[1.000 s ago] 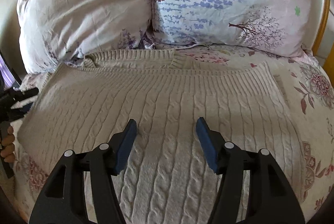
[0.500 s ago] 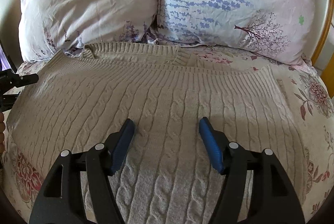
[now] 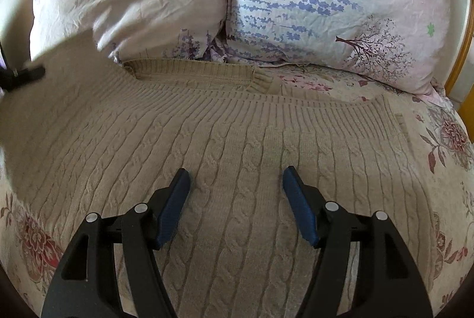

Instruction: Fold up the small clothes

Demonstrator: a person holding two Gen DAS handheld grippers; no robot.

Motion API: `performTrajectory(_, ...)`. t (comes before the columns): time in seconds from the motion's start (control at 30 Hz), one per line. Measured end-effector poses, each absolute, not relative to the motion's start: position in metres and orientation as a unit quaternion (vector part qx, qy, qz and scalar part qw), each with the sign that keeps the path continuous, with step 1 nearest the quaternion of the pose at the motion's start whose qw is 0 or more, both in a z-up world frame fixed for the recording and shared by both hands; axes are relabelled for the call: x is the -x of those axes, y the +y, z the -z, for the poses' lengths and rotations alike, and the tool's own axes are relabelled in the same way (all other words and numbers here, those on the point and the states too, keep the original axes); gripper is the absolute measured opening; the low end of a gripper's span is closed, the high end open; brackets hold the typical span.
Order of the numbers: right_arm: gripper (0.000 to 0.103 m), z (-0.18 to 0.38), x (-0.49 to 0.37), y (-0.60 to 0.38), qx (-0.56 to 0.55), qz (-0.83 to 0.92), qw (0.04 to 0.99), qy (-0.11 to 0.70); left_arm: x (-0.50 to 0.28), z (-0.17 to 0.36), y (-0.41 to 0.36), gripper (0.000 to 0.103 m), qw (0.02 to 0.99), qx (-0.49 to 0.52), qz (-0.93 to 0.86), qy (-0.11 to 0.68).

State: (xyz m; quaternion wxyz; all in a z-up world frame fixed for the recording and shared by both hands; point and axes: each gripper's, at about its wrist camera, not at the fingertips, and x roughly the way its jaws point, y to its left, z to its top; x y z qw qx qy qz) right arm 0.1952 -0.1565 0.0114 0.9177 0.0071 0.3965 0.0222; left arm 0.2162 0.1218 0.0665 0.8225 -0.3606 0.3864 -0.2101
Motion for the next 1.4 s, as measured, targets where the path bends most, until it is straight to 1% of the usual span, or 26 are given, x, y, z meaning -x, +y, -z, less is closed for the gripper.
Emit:
performTrajectory(0.07, 0.068, -0.014, -0.195, -0.158, -0.013, -0.028, 0.916, 0.399, -0.217, -0.077, 0.107, 0.018, 0.819, 0.364, 0.232, 0.378)
performTrajectory(0.2, 0.068, -0.029, -0.187, -0.19, -0.092, -0.059, 0.918, 0.381, -0.225, -0.092, 0.058, 0.017, 0.804, 0.368, 0.285, 0.369)
performTrajectory(0.27, 0.068, -0.038, -0.177, -0.217, -0.131, -0.059, 0.921, 0.361, -0.228, -0.094, 0.036, 0.017, 0.795, 0.369, 0.304, 0.373)
performTrajectory(0.43, 0.068, -0.046, -0.161, -0.274, -0.209, -0.055, 0.915, 0.34, -0.234, -0.086, -0.039, 0.017, 0.776, 0.362, 0.34, 0.39)
performTrajectory(0.5, 0.068, -0.043, -0.156, -0.3, -0.257, -0.061, 0.905, 0.334, -0.236, -0.073, -0.066, 0.018, 0.766, 0.356, 0.348, 0.406)
performTrajectory(0.57, 0.068, -0.04, -0.152, -0.317, -0.293, -0.067, 0.895, 0.33, -0.243, -0.055, -0.097, 0.02, 0.746, 0.336, 0.364, 0.445)
performTrajectory(0.6, 0.068, -0.038, -0.151, -0.327, -0.314, -0.069, 0.887, 0.332, -0.245, -0.045, -0.109, 0.023, 0.728, 0.336, 0.372, 0.467)
performTrajectory(0.63, 0.068, -0.037, -0.148, -0.332, -0.326, -0.071, 0.881, 0.334, -0.245, -0.038, -0.116, 0.023, 0.71, 0.34, 0.385, 0.482)
performTrajectory(0.67, 0.068, -0.035, -0.147, -0.338, -0.337, -0.074, 0.876, 0.337, -0.243, -0.035, -0.118, 0.023, 0.692, 0.349, 0.405, 0.486)
performTrajectory(0.7, 0.068, -0.034, -0.145, -0.344, -0.349, -0.079, 0.87, 0.34, -0.241, -0.038, -0.115, 0.026, 0.686, 0.35, 0.418, 0.482)
performTrajectory(0.73, 0.068, -0.035, -0.144, -0.347, -0.355, -0.085, 0.865, 0.343, -0.238, -0.044, -0.109, 0.039, 0.693, 0.345, 0.421, 0.472)
performTrajectory(0.8, 0.068, -0.033, -0.145, -0.349, -0.364, -0.098, 0.856, 0.352, -0.231, -0.06, -0.085, 0.053, 0.72, 0.339, 0.413, 0.443)
performTrajectory(0.83, 0.068, -0.032, -0.146, -0.349, -0.37, -0.108, 0.849, 0.362, -0.228, -0.068, -0.071, 0.057, 0.741, 0.332, 0.395, 0.429)
performTrajectory(0.9, 0.068, -0.029, -0.151, -0.347, -0.375, -0.119, 0.838, 0.379, -0.224, -0.074, -0.047, 0.061, 0.78, 0.31, 0.349, 0.418)
performTrajectory(1.0, 0.068, -0.022, -0.162, -0.339, -0.371, -0.132, 0.82, 0.416, -0.218, -0.066, -0.022, 0.062, 0.819, 0.267, 0.274, 0.427)
performTrajectory(1.13, 0.067, -0.01, -0.17, -0.326, -0.348, -0.127, 0.808, 0.458, -0.215, -0.037, -0.013, 0.063, 0.812, 0.257, 0.252, 0.46)
performTrajectory(1.2, 0.058, -0.008, -0.17, -0.322, -0.345, -0.136, 0.807, 0.459, -0.217, -0.026, -0.015, 0.063, 0.804, 0.255, 0.258, 0.471)
performTrajectory(1.27, 0.054, -0.008, -0.172, -0.32, -0.345, -0.145, 0.808, 0.455, -0.214, -0.019, -0.017, 0.063, 0.799, 0.251, 0.271, 0.474)
performTrajectory(1.4, 0.051, -0.002, -0.186, -0.326, -0.375, -0.153, 0.8, 0.443, -0.213, -0.013, -0.023, 0.063, 0.789, 0.253, 0.292, 0.477)
